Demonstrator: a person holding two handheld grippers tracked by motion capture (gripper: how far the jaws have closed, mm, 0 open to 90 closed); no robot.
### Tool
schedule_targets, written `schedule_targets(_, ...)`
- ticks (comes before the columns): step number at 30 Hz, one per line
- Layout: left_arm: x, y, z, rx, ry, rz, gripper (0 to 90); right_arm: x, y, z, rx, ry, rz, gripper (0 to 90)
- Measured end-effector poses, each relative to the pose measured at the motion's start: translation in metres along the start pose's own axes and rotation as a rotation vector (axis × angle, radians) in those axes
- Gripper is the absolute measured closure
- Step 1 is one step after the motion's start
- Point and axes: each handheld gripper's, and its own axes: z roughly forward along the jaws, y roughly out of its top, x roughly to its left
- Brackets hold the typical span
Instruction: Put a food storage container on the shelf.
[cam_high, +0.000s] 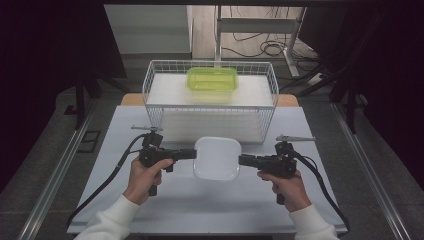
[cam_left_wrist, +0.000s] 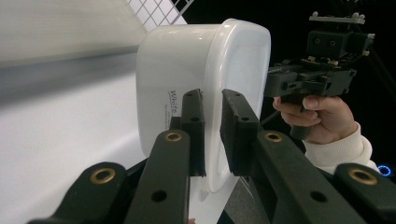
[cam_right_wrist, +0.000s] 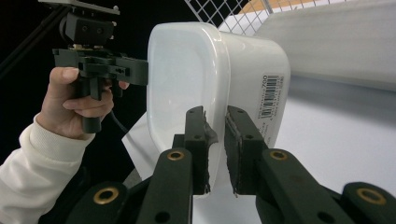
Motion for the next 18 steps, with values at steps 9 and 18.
schedule_targets(9,-0.007,0.016,-0.007,-0.026,-0.001,0.020,80.2,0.006,0.016,-0.002,-0.016,0.002,-0.022,78.5)
schedule_targets(18,-0.014,0.035,-0.012,-0.047,0.013,0.044,80.1,0.011,0.034,-0.005,-0.037,0.002,-0.055,78.5)
